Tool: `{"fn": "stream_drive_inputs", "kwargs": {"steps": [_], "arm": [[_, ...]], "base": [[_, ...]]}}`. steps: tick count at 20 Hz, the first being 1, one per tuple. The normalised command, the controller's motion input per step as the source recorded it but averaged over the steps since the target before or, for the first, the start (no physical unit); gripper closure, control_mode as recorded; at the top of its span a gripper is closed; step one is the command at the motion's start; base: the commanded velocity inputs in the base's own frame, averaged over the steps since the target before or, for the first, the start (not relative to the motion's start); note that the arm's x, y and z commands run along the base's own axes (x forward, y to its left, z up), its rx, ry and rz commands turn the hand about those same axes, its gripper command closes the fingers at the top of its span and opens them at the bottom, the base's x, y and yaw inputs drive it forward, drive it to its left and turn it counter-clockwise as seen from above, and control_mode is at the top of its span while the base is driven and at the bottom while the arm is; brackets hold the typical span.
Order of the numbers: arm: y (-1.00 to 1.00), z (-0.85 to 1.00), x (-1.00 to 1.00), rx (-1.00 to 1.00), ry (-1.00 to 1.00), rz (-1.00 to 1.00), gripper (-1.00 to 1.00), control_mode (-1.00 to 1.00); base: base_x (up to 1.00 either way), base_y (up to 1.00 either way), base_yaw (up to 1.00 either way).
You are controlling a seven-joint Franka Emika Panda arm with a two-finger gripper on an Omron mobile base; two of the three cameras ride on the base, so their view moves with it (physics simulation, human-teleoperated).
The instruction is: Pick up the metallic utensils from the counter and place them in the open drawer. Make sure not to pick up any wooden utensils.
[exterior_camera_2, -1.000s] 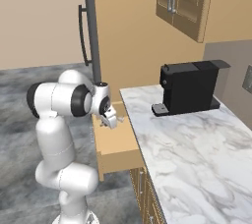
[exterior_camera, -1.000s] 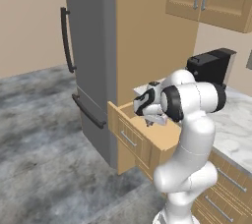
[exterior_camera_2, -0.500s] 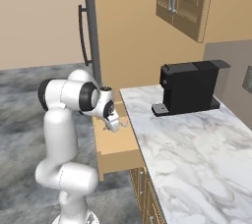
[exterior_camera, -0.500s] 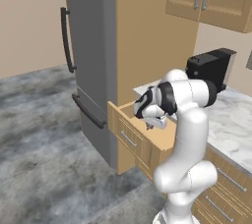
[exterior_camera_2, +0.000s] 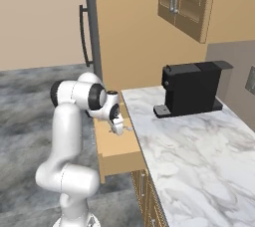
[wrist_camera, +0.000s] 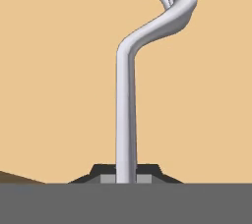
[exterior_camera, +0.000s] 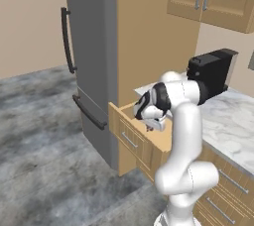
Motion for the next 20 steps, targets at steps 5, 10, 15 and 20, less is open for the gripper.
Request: {"fn": "stream_drive_inputs", "kwargs": {"steps": [5,10,15,20], "arm": [[-0.01,-0.50,0.40,0.00,0.00,-0.04,1.00,-1.00],[0.00,-0.34,0.57,0.00,0.00,0.00,1.00,-1.00],[0.00,-0.27,0.41,0.00,0.00,0.00,1.00,-1.00],[0.00,-0.19,0.06,0.00,-0.01,0.00,1.00,-1.00]], "base": [[0.00,0.00,0.00],[0.00,0.00,0.00],[0.00,0.00,0.00],[0.00,0.00,0.00]]}}
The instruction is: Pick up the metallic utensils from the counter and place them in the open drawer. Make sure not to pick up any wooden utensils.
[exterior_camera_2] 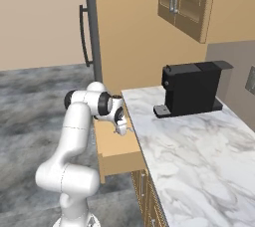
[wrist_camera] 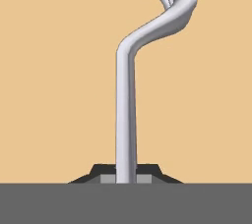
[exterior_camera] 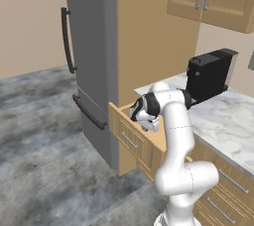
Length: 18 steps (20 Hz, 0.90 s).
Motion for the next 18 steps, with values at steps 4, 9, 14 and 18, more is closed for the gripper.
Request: {"fn": "stream_drive_inputs", "kwargs": {"steps": [4,9,14,18], "arm": [[0.00,-0.10,0.00,0.00,0.00,0.00,1.00,-1.00],[0.03,-0.01,0.00,0.00,0.00,0.00,-1.00,-1.00],[0.00,0.05,0.00,0.00,0.00,0.00,-1.00,-1.00],[0.00,0.47,-0.05,0.00,0.00,-0.01,-1.00,-1.00]], "base": [[0.00,0.00,0.00],[0.00,0.00,0.00],[0.00,0.00,0.00],[0.00,0.00,0.00]]}}
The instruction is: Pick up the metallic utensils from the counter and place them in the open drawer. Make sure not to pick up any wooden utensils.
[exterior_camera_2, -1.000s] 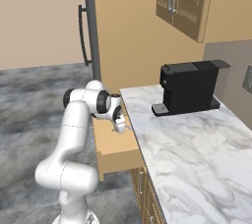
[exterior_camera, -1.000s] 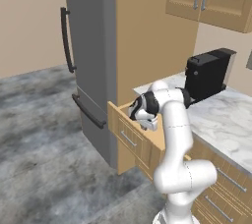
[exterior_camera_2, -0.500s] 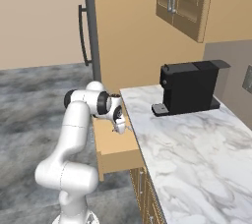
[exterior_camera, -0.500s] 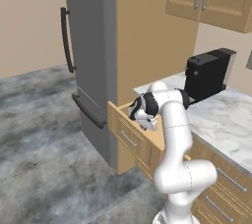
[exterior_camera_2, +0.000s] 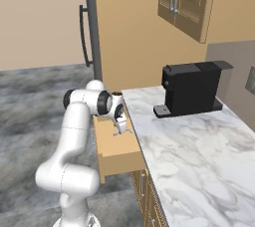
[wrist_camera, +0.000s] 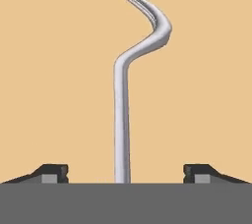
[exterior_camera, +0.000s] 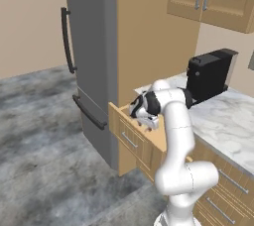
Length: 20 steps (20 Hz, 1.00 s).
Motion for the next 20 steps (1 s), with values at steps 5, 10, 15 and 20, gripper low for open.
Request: {"fn": "stream_drive_inputs", "kwargs": {"steps": [5,10,15,20], "arm": [[0.00,0.98,-0.35,0.00,0.00,-0.02,-1.00,-1.00],[0.00,1.00,-0.81,0.03,-0.01,-0.02,-1.00,-1.00],[0.00,1.00,-1.00,0.07,-0.10,0.00,-1.00,-1.00],[0.02,1.00,-1.00,0.05,-0.17,0.00,-1.00,-1.00]], "base": [[0.00,0.00,0.00],[0.00,0.00,0.00],[0.00,0.00,0.00],[0.00,0.00,0.00]]}}
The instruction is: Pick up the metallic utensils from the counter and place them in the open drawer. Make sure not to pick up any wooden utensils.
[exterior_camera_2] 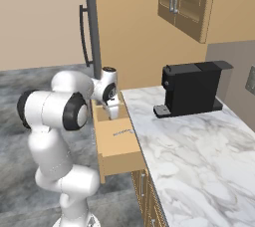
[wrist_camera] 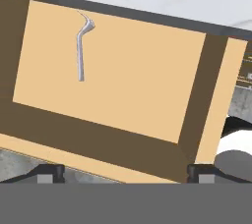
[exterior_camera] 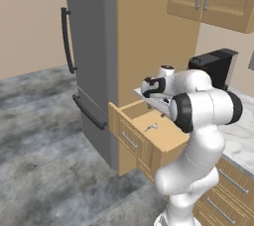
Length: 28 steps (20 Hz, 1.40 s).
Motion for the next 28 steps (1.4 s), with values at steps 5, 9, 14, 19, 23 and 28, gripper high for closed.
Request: {"fn": "stream_drive_inputs", "kwargs": {"steps": [5,9,14,19,23,28], "arm": [[0.08,1.00,-0.83,0.00,-0.05,0.02,-1.00,-1.00],[0.22,1.00,-0.86,0.00,0.00,0.12,-1.00,-1.00],[0.35,0.98,-0.75,-0.07,0.00,0.31,-1.00,-1.00],[0.05,0.12,-0.10,-0.07,0.05,0.35,-1.00,-1.00],[0.01,-0.01,-0.19,-0.23,0.00,0.66,-1.00,-1.00],[0.29,-0.02,-0.56,-0.29,0.00,0.78,-1.00,-1.00]], "base": [[0.00,0.00,0.00],[0.00,0.00,0.00],[0.00,0.00,0.00],[0.00,0.00,0.00],[0.00,0.00,0.00],[0.00,0.00,0.00]]}}
